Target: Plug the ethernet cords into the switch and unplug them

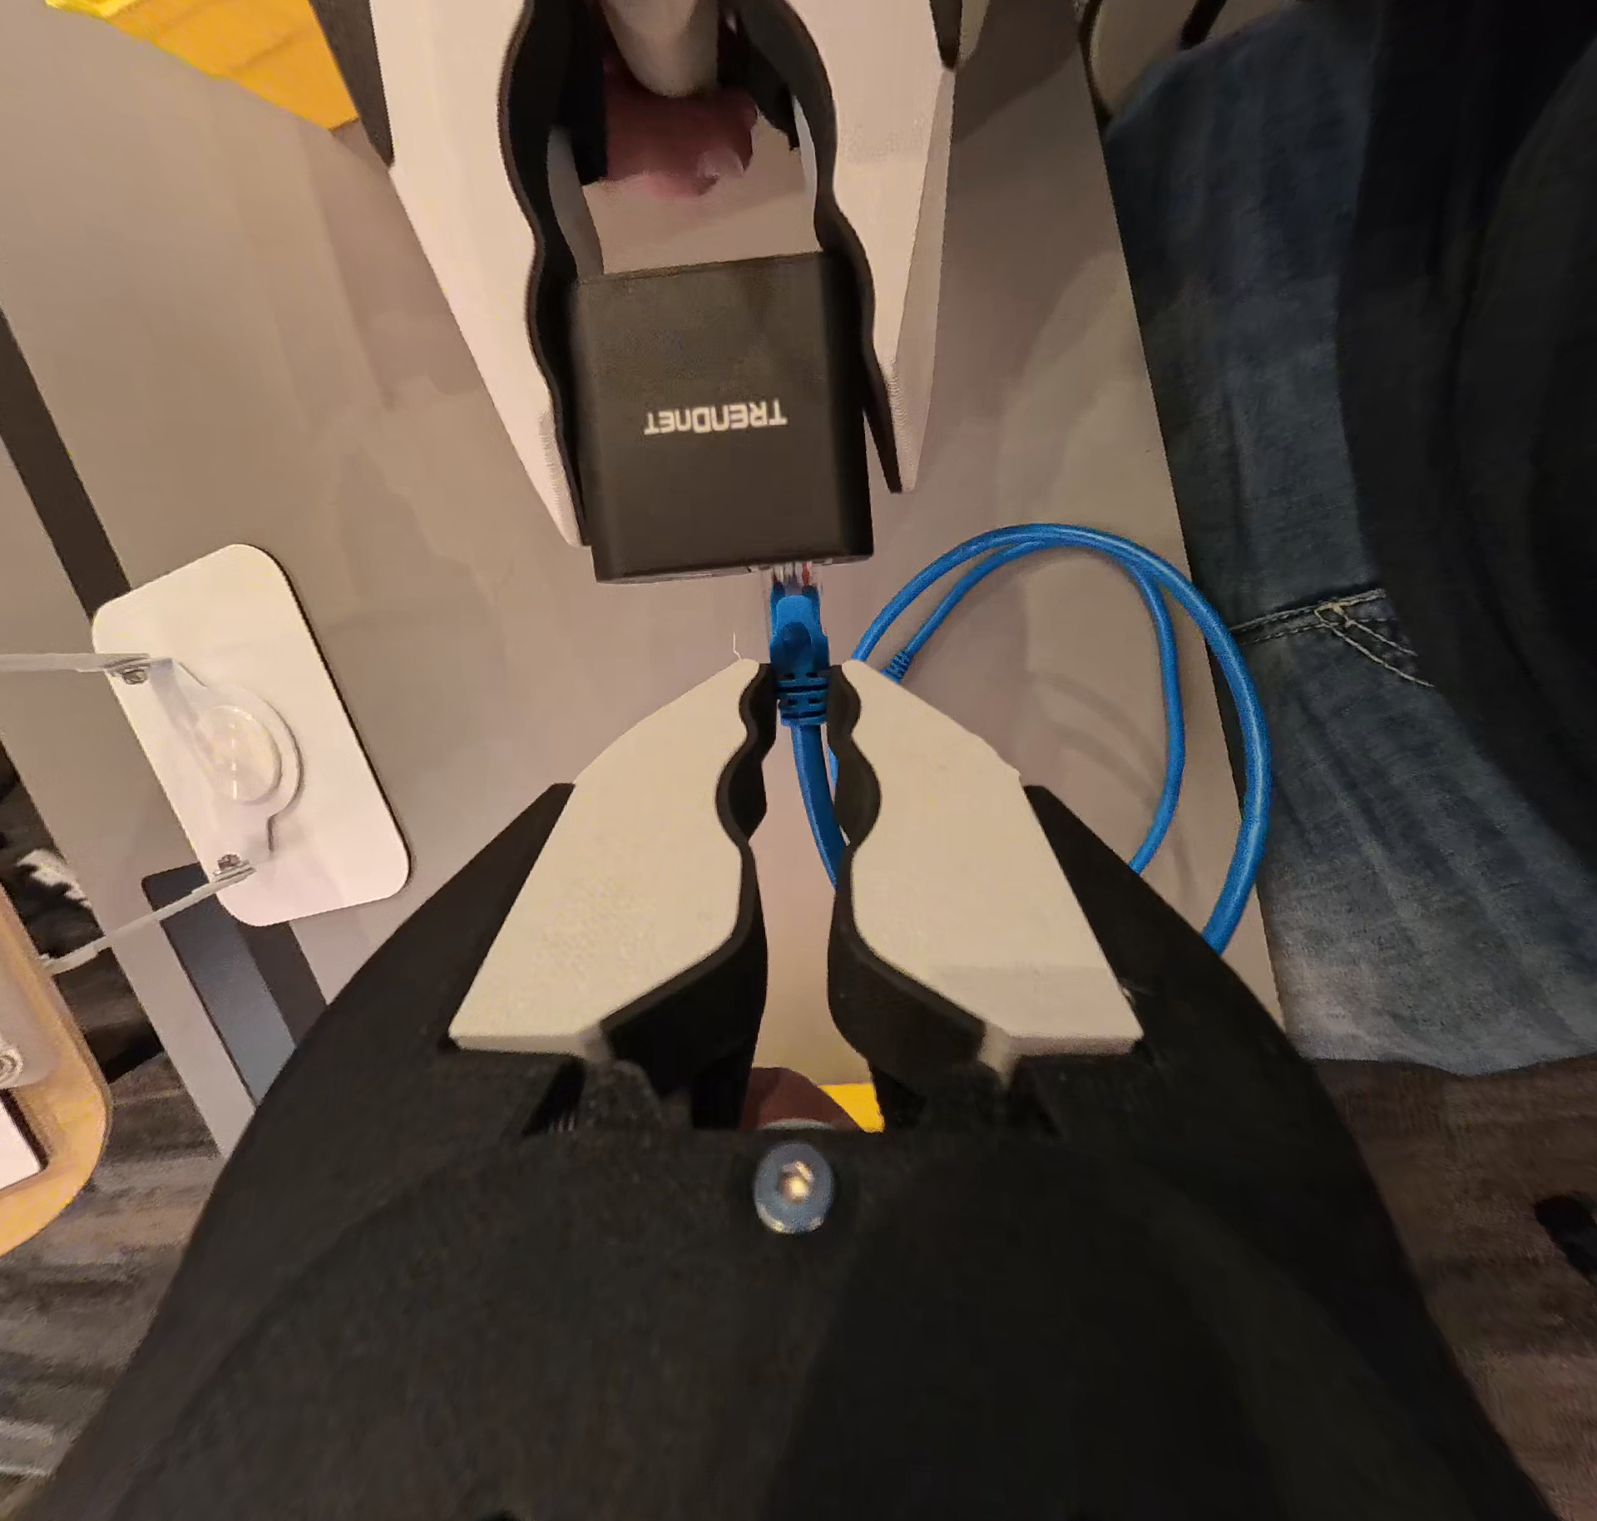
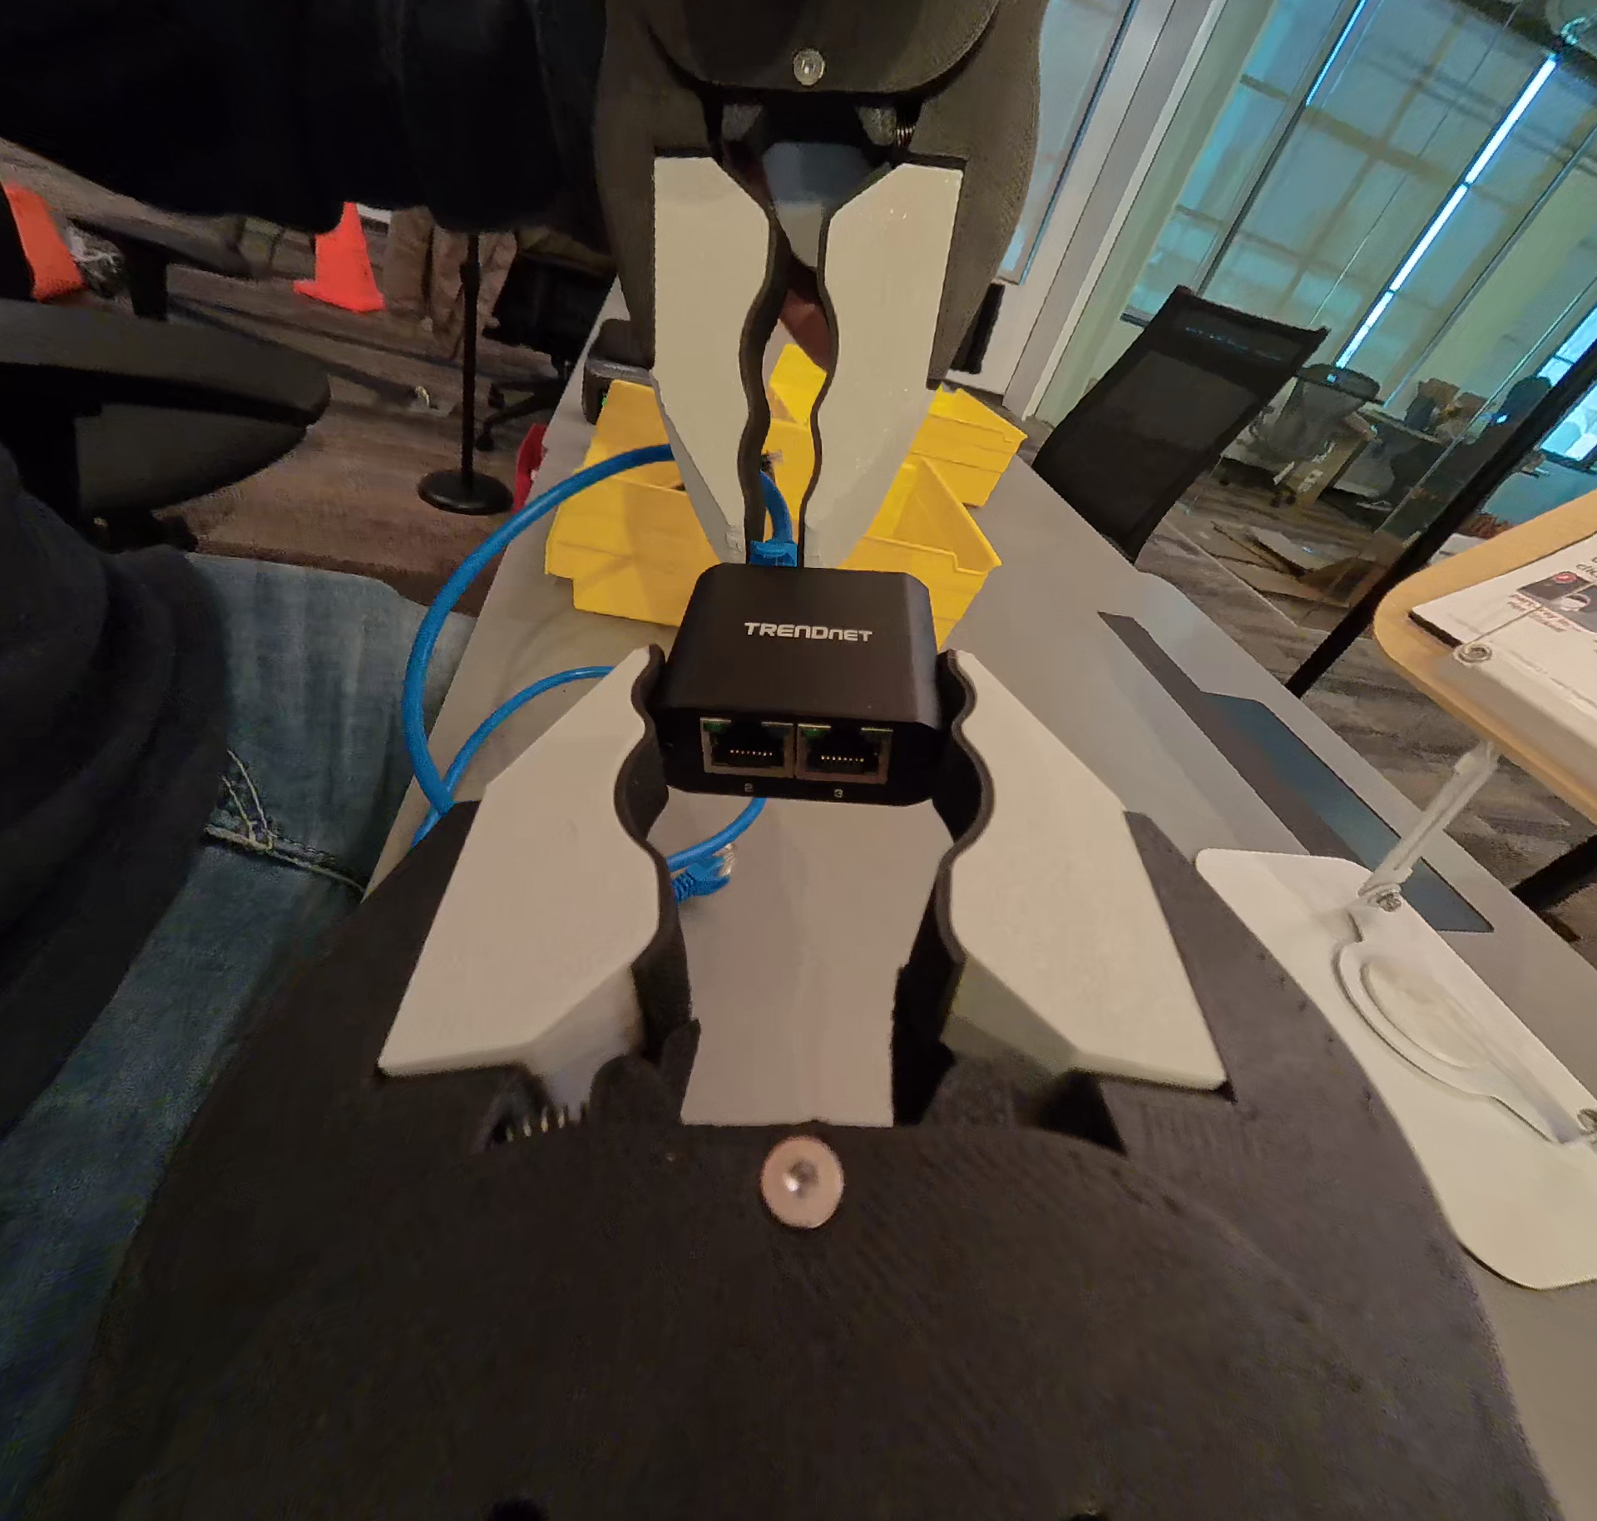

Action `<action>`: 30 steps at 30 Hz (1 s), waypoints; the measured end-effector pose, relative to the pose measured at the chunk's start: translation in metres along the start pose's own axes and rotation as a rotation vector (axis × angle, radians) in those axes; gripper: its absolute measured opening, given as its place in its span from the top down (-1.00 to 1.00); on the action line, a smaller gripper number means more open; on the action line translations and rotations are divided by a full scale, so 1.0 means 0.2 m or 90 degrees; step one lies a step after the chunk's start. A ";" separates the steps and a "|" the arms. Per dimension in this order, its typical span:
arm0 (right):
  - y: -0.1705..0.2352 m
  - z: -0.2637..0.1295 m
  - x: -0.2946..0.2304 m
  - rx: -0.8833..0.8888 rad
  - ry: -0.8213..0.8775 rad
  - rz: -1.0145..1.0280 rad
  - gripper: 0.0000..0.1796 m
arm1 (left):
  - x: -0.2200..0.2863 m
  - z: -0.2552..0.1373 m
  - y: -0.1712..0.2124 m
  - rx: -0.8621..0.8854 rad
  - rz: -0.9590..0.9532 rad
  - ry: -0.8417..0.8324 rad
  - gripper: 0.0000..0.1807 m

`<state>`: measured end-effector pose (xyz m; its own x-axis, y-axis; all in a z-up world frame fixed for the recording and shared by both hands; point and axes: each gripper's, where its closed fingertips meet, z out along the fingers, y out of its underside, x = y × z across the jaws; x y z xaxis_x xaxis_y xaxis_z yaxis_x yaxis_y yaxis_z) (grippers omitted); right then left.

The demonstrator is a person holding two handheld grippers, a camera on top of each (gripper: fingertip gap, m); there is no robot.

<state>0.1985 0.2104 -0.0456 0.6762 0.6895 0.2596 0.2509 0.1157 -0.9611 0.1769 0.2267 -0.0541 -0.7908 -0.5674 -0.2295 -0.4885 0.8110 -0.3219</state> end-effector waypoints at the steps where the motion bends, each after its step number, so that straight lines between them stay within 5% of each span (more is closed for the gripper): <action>1: 0.00 0.00 0.00 -0.006 0.001 0.000 0.33 | -0.01 0.00 0.00 -0.003 0.001 -0.006 0.88; 14: 0.03 0.01 0.06 -0.061 0.045 0.001 0.34 | -0.08 0.05 0.02 -0.025 0.006 -0.106 0.88; 18: -0.02 -0.02 0.13 -0.076 0.105 -0.010 0.34 | -0.16 0.01 0.01 0.019 0.020 -0.205 0.86; 21: -0.08 -0.07 0.20 -0.051 0.159 0.027 0.34 | -0.26 -0.10 -0.02 0.065 -0.013 -0.341 0.68; 27: -0.08 -0.10 0.26 -0.043 0.214 0.127 0.34 | -0.23 -0.12 -0.17 0.047 0.176 -0.600 0.36; 30: -0.08 -0.04 0.22 -0.042 0.195 0.175 0.34 | -0.25 -0.07 -0.18 0.012 0.218 -0.659 0.41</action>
<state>0.2306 0.2326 -0.0188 0.8964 0.4428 0.0205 0.0698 -0.0953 -0.9930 0.2297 0.2274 -0.0179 -0.1853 -0.1633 -0.9690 -0.2891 0.9515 -0.1051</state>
